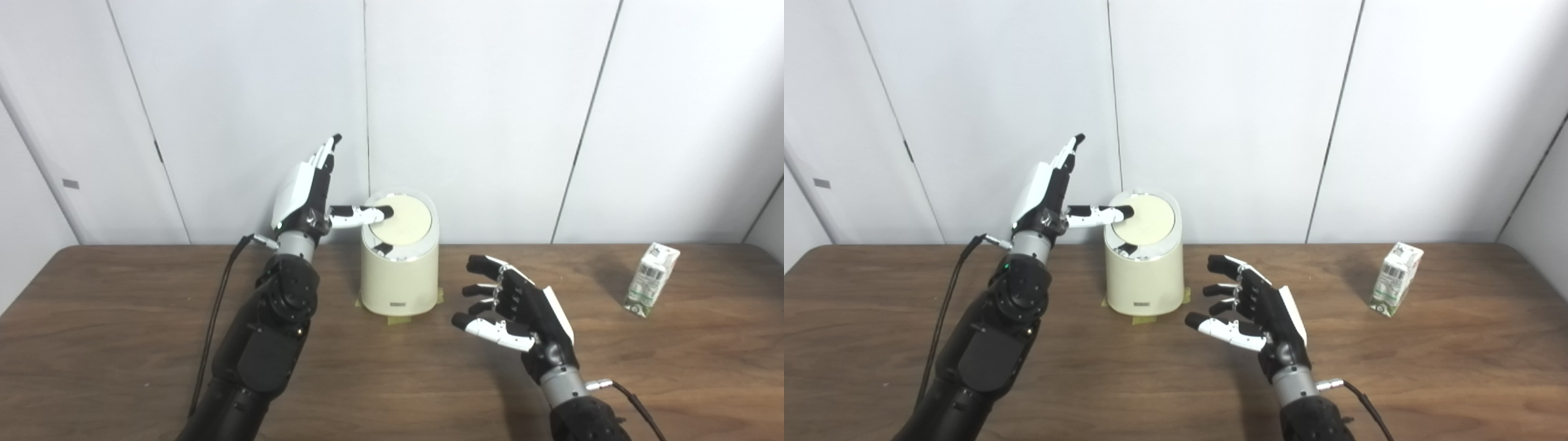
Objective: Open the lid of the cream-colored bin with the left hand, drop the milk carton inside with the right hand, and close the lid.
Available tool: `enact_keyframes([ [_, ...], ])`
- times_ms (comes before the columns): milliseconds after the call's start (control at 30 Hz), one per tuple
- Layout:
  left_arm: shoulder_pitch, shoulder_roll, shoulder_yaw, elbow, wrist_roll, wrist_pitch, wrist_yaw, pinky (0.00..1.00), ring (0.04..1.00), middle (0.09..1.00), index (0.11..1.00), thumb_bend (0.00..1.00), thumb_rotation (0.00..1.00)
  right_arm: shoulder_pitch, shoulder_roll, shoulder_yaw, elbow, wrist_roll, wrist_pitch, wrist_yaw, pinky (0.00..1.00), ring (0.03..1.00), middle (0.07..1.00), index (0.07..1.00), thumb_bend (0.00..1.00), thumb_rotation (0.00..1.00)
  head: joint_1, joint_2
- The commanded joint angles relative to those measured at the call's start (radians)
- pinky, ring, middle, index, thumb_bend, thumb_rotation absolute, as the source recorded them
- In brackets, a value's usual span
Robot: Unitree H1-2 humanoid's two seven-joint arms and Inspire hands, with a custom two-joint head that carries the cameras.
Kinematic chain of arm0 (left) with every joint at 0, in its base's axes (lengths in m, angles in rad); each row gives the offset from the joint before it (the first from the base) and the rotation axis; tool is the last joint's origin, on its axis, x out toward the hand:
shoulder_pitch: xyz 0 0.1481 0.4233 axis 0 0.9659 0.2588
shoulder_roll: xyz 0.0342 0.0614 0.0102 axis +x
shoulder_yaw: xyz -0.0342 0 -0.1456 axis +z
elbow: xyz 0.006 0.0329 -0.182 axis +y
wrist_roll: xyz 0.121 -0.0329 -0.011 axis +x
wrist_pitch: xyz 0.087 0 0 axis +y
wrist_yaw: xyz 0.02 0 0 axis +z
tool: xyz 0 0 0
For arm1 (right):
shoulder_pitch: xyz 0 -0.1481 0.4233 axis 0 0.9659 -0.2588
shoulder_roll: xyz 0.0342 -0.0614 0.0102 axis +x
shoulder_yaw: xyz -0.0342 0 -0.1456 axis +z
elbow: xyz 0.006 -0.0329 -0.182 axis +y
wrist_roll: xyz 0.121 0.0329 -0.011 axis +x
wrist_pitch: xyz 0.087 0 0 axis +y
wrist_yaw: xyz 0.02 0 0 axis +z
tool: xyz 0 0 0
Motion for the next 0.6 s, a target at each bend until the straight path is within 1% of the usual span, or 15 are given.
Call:
enact_keyframes([
  [0, -0.066, -0.002, -0.006, -0.005, 0.017, -0.019, 0.024, 1.00, 1.000, 1.000, 1.000, 1.00, 0.31, -0.045, 0.010, 0.002, -0.032, 0.006, -0.053, -0.006, 0.48, 0.639, 0.785, 0.745, 0.75, 0.19, -0.003, 0.001],
  [133, -0.070, -0.008, -0.022, 0.000, 0.039, 0.008, 0.026, 1.00, 1.000, 1.000, 1.000, 1.00, 0.35, -0.045, 0.015, 0.001, -0.030, 0.013, -0.060, -0.005, 0.47, 0.617, 0.781, 0.740, 0.75, 0.17, -0.010, 0.006],
  [333, -0.074, -0.011, -0.043, 0.017, 0.058, 0.033, 0.017, 1.00, 1.000, 1.000, 1.000, 1.00, 0.34, -0.045, 0.015, 0.006, -0.031, -0.006, -0.056, -0.011, 0.48, 0.623, 0.780, 0.748, 0.75, 0.18, -0.018, 0.011],
  [400, -0.078, -0.005, -0.059, 0.027, 0.070, 0.048, 0.002, 1.00, 1.000, 1.000, 1.000, 0.99, 0.32, -0.044, 0.016, 0.006, -0.034, -0.004, -0.051, -0.011, 0.48, 0.623, 0.777, 0.749, 0.74, 0.18, -0.019, 0.010],
  [433, -0.081, 0.000, -0.073, 0.032, 0.086, 0.059, -0.004, 1.00, 1.000, 1.000, 1.000, 0.98, 0.29, -0.043, 0.016, 0.007, -0.034, -0.002, -0.052, -0.011, 0.48, 0.620, 0.774, 0.748, 0.74, 0.17, -0.019, 0.010],
  [500, -0.086, 0.011, -0.100, 0.044, 0.115, 0.084, -0.015, 1.00, 1.000, 1.000, 1.000, 0.98, 0.25, -0.042, 0.017, 0.009, -0.036, -0.005, -0.051, -0.014, 0.48, 0.618, 0.771, 0.747, 0.74, 0.16, -0.020, 0.011],
  [567, -0.090, 0.021, -0.125, 0.051, 0.142, 0.110, -0.025, 1.00, 1.000, 1.000, 1.000, 0.98, 0.22, -0.040, 0.016, 0.014, -0.039, -0.016, -0.048, -0.017, 0.48, 0.625, 0.770, 0.749, 0.75, 0.17, -0.023, 0.014],
])
